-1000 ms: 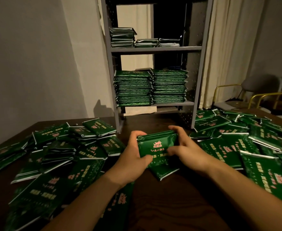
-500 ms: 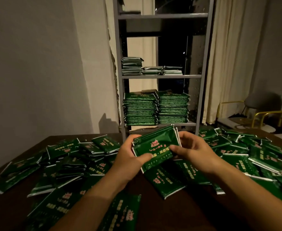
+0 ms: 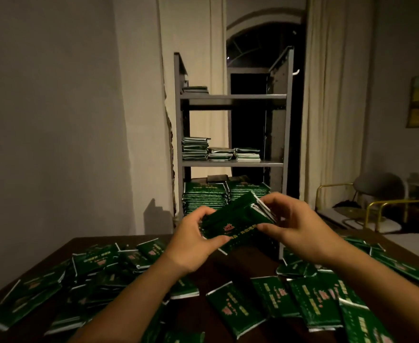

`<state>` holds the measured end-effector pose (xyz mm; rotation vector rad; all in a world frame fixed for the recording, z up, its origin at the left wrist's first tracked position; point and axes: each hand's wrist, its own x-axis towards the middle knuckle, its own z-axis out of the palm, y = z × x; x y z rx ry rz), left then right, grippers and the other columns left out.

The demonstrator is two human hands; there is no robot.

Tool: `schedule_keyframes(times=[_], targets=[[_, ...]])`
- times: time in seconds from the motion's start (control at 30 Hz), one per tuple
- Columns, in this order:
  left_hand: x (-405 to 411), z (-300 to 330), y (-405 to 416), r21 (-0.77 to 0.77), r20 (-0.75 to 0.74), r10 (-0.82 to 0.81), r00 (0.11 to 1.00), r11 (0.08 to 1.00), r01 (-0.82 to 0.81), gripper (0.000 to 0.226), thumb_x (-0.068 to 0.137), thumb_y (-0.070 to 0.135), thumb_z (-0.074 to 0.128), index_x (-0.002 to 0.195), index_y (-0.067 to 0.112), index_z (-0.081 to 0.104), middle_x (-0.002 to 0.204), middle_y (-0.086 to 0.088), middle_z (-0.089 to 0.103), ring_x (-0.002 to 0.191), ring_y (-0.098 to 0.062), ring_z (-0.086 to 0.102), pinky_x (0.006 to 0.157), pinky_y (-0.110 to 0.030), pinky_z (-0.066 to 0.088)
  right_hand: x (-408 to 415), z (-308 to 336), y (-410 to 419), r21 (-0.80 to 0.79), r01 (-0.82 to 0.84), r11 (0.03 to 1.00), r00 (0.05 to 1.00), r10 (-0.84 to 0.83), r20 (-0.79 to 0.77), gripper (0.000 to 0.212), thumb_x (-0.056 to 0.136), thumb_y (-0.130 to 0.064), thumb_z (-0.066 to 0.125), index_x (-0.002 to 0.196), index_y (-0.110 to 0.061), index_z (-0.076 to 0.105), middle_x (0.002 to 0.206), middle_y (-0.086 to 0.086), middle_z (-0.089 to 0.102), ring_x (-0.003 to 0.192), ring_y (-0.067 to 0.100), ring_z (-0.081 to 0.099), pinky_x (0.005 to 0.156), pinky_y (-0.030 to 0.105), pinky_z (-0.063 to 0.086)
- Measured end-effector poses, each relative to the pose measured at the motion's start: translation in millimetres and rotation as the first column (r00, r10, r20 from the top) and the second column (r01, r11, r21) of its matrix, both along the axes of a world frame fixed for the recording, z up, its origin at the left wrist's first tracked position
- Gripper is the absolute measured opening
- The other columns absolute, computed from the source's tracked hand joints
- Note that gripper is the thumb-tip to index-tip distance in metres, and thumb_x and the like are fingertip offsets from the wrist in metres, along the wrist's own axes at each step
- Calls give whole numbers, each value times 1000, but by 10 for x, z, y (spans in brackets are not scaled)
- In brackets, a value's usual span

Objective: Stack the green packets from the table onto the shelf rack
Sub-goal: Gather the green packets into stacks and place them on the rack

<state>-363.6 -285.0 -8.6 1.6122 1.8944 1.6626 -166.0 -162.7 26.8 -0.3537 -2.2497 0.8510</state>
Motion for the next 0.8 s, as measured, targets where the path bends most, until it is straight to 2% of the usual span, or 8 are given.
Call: schedule_keyframes(times=[0.13, 0.23, 0.3, 0.37, 0.47, 0.63, 0.7, 0.8], targets=[[66, 237, 62, 24, -185, 46, 982, 999, -42, 37, 84, 13, 79, 111, 33, 61, 111, 18, 67, 109, 5, 60, 95, -25, 53, 36, 253, -77, 292, 105, 951, 994, -99, -36, 37, 87, -15, 73, 112, -38, 59, 112, -22, 59, 111, -7, 53, 100, 21, 45], [90, 457, 160, 58, -293, 78, 953, 996, -64, 47, 88, 10, 73, 127, 32, 58, 121, 14, 63, 118, -5, 58, 100, -32, 52, 33, 441, -82, 358, 146, 922, 988, -119, -97, 42, 85, -14, 73, 120, -33, 59, 115, -23, 58, 112, -9, 52, 99, 16, 43], [81, 579, 223, 55, -339, 101, 935, 995, -88, 47, 90, 12, 72, 130, 30, 58, 121, 12, 61, 118, -9, 56, 101, -39, 52, 22, 524, -45, 365, 169, 915, 984, -137, -112, 47, 85, -13, 73, 125, -33, 57, 115, -24, 56, 111, -11, 50, 97, 14, 43], [56, 687, 279, 53, -362, 107, 926, 994, -94, 44, 91, 15, 71, 129, 31, 57, 119, 14, 61, 115, -8, 56, 98, -39, 53, -3, 600, 16, 418, 202, 886, 978, -157, -140, 44, 85, -15, 72, 124, -31, 58, 110, -25, 55, 108, -10, 51, 95, 14, 43], [-6, 824, 356, 73, -396, 118, 910, 993, -98, 44, 91, 17, 71, 129, 33, 57, 119, 16, 60, 114, -4, 55, 97, -31, 49, -52, 709, 92, 486, 223, 845, 973, -167, -157, 40, 84, -19, 72, 120, -31, 59, 106, -27, 53, 104, -12, 51, 89, 7, 40], [-122, 979, 485, 110, -400, 169, 901, 985, -136, 39, 92, 19, 70, 126, 31, 56, 118, 13, 60, 111, -9, 56, 92, -35, 52, -191, 861, 246, 543, 229, 808, 969, -138, -204, 36, 83, -23, 69, 117, -32, 57, 106, -25, 54, 105, -10, 52, 87, 7, 44], [-164, 1008, 532, 114, -373, 200, 906, 979, -170, 41, 93, 24, 69, 131, 29, 54, 121, 13, 58, 111, -8, 55, 88, -26, 48, -270, 903, 305, 557, 240, 796, 965, -132, -227, 35, 83, -23, 68, 116, -30, 58, 106, -22, 54, 104, -7, 54, 86, 9, 47], [-252, 1027, 596, 89, -301, 235, 924, 972, -218, 40, 97, 25, 64, 135, 26, 49, 113, 14, 58, 90, 1, 58, 69, -12, 44, -390, 921, 412, 550, 274, 789, 951, -136, -278, 34, 84, -20, 68, 115, -26, 57, 105, -23, 50, 101, -10, 52, 83, 3, 44]])
